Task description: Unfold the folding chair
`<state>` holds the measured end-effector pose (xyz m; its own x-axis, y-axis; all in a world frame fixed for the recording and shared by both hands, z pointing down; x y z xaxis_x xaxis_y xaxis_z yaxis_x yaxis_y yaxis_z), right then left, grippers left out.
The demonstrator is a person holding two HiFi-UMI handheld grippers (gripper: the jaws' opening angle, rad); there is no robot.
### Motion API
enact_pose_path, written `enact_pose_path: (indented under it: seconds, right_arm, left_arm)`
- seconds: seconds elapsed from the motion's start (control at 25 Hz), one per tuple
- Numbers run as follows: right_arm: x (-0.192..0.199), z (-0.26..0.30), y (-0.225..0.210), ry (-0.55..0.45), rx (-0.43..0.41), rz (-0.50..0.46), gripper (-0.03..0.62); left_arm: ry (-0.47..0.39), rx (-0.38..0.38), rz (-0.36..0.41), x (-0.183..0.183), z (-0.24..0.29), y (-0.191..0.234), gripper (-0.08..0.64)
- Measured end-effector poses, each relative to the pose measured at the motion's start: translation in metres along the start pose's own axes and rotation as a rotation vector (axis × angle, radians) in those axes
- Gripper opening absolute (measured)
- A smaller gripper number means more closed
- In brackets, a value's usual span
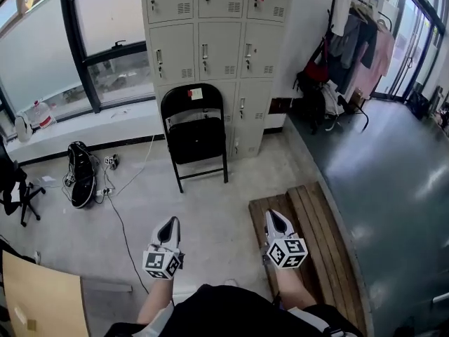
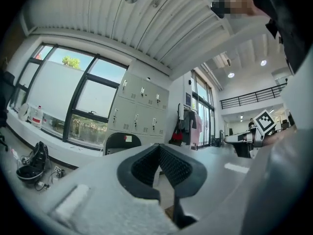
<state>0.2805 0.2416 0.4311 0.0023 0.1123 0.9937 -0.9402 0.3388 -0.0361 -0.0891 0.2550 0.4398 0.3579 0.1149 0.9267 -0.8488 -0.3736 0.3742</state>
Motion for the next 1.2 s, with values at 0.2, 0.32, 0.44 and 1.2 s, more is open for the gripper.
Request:
enact_pose_path:
  seconds: [0.2,0.32,0.44,1.2]
  right_arm:
    - [-0.001,0.021,-0.015,0.000,-0.085,0.014,0.003]
    - [-0.002,0.034,-0.017,-0.006,-0.149,0.012,0.003]
    - [0.005,0.049,-0.016,0.010,-0.194,0.011,0.003]
    - [-0.003,0.193,0.003,-0.001,-0.242,-0.067,0.003]
  left_arm:
    - [-0.015,-0.055,0.022,0.006,0.009,-0.014,0.000]
    - [-0.015,-0.093,0.038,0.012,0.009,-0.021,0.000]
    - [-0.012,-0.135,0.019,0.018,0.009,-0.020,0.000]
    - [-0.117,-0.107,-0.004,-0.027,0.103,0.101,0.000]
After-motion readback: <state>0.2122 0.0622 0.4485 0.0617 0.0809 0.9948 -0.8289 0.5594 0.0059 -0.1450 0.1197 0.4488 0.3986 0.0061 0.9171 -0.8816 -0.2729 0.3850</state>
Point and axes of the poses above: the fingertips, and each gripper's own axes: z forward along the fingers, y to its left, x out of its underside, the point moved 8 cm from there along -z, backward along the fingers, and after that the axes turned 13 degrees about -z, right-handed, at the moved point
